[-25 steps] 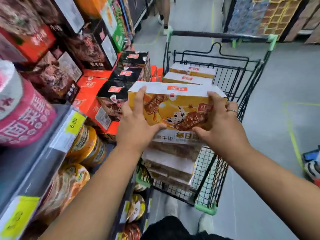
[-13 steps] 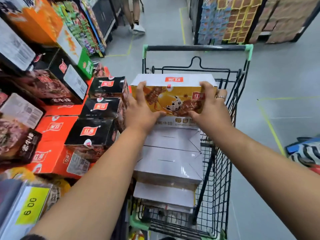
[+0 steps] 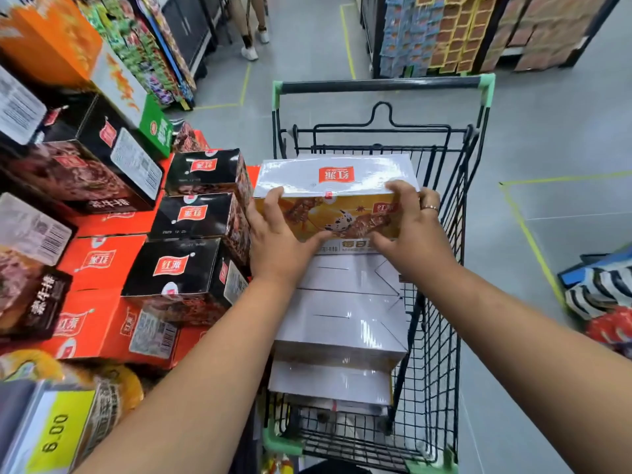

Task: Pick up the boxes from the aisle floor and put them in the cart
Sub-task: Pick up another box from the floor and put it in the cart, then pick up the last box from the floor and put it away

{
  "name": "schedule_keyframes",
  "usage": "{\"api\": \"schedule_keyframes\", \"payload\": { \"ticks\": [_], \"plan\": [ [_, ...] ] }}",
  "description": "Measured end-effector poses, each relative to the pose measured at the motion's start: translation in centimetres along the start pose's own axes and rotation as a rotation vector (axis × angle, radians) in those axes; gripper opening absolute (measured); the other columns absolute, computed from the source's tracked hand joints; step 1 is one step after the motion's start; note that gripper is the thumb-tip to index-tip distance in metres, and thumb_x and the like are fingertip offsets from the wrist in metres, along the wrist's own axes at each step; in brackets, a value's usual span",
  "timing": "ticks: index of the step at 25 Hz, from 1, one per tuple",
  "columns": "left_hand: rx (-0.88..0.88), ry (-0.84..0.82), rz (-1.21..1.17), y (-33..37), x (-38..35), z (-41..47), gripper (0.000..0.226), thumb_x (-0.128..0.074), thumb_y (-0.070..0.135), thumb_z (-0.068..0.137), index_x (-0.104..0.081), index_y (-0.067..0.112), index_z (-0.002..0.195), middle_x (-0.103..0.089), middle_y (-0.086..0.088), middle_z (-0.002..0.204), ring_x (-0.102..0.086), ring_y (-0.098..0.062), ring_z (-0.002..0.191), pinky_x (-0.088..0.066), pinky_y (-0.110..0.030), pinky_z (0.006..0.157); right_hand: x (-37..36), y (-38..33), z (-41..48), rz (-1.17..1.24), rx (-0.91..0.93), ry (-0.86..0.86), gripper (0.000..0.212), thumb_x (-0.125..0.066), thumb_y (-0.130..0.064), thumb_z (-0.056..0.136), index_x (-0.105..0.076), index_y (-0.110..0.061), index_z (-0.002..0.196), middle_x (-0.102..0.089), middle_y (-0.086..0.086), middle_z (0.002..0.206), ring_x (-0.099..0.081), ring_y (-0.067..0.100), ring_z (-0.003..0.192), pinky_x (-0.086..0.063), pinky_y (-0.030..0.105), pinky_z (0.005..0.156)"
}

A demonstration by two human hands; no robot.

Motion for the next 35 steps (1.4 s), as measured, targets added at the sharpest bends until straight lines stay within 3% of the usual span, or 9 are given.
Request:
{"api": "schedule_keyframes", "payload": {
  "ticks": [4,7,12,17,21,24,27,31,35],
  "plan": [
    [-0.122,0.125,0.048,2.8,1.5,-1.2,0.098,-0.071,0.066,0.069,-0.031,0.018,0.143,-0.011,-0.021,0.156,-0.012,-0.039,0.146,-0.018,-0.050,0.119,2.5,0.7,-1.2,0.022,-0.067,0.078,0.076,-0.077,-0.032,0.076,-0.034,-0.034,0.138,-0.025,0.009,0.142,-0.055,0.027,0.110,-0.048,0.033,0.093],
    [-0.286,0.135,0.121,6.9,1.8,-2.6,0.095,-0.067,0.067,0.073,-0.031,0.018,0.146,-0.018,-0.018,0.157,-0.011,-0.035,0.147,-0.004,-0.045,0.119,5.2,1.6,-3.0,0.024,-0.101,0.134,0.074,-0.078,-0.035,0.076,-0.036,-0.033,0.137,-0.028,0.007,0.138,-0.055,0.024,0.105,-0.046,0.029,0.088],
    [-0.538,-0.073,-0.061,15.8,-1.2,-6.6,0.086,-0.073,0.050,0.080,-0.032,0.014,0.147,-0.040,-0.007,0.147,-0.034,-0.024,0.138,-0.029,-0.040,0.116,13.1,5.5,-8.2,0.033,-0.187,0.298,0.070,-0.078,-0.033,0.075,-0.042,-0.031,0.134,-0.035,0.007,0.132,-0.058,0.026,0.093,-0.049,0.036,0.087],
    [-0.721,-0.224,-0.169,24.7,-5.6,-14.7,0.080,-0.072,0.046,0.081,-0.036,0.015,0.146,-0.046,-0.005,0.139,-0.046,-0.021,0.129,-0.039,-0.035,0.107,22.0,11.6,-17.8,0.025,-0.329,0.430,0.070,-0.079,-0.033,0.074,-0.043,-0.031,0.134,-0.037,0.009,0.132,-0.059,0.026,0.096,-0.049,0.039,0.086],
    [-0.832,-0.396,-0.220,32.1,-9.9,-24.3,0.078,-0.076,0.044,0.078,-0.039,0.023,0.143,-0.049,-0.001,0.136,-0.053,-0.021,0.123,-0.046,-0.044,0.099,29.0,17.2,-28.8,-0.007,-0.454,0.527,0.072,-0.080,-0.036,0.073,-0.043,-0.033,0.134,-0.038,0.007,0.131,-0.057,0.023,0.103,-0.048,0.037,0.091],
    [-0.896,-0.511,-0.252,37.2,-12.7,-31.8,0.077,-0.078,0.041,0.077,-0.041,0.024,0.142,-0.050,0.001,0.135,-0.056,-0.019,0.116,-0.048,-0.043,0.095,33.5,20.4,-37.1,0.004,-0.518,0.627,0.073,-0.081,-0.037,0.070,-0.044,-0.035,0.133,-0.037,0.004,0.126,-0.056,0.023,0.107,-0.048,0.038,0.096],
    [-1.057,-0.628,-0.262,43.1,-15.6,-41.8,0.076,-0.077,0.041,0.078,-0.041,0.024,0.142,-0.048,0.001,0.137,-0.054,-0.019,0.121,-0.048,-0.041,0.097,38.2,23.8,-46.7,-0.016,-0.624,0.717,0.074,-0.082,-0.035,0.071,-0.045,-0.032,0.135,-0.038,0.006,0.127,-0.049,0.021,0.115,-0.038,0.022,0.095],
    [-1.217,-0.790,-0.313,49.4,-18.1,-53.2,0.074,-0.075,0.041,0.080,-0.041,0.021,0.143,-0.048,-0.002,0.137,-0.052,-0.020,0.123,-0.045,-0.035,0.100,42.6,26.7,-58.3,-0.041,-0.780,0.823,0.076,-0.081,-0.036,0.072,-0.042,-0.032,0.137,-0.034,0.003,0.125,-0.057,0.023,0.104,-0.048,0.036,0.094],
    [-1.365,-0.944,-0.356,54.7,-19.8,-63.0,0.074,-0.072,0.040,0.083,-0.036,0.023,0.146,-0.045,0.000,0.138,-0.050,-0.017,0.124,-0.044,-0.037,0.102,46.0,29.1,-67.8,-0.076,-0.929,0.928,0.074,-0.080,-0.035,0.074,-0.041,-0.034,0.137,-0.035,0.003,0.129,-0.059,0.019,0.100,-0.047,0.028,0.086]
  ]
}}
Point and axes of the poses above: each hand's wrist, its own z-axis towards the middle knuckle, its own x-axis out of the back of the hand, y = z × x, the point moved 7 cm from there along z, towards the middle knuckle
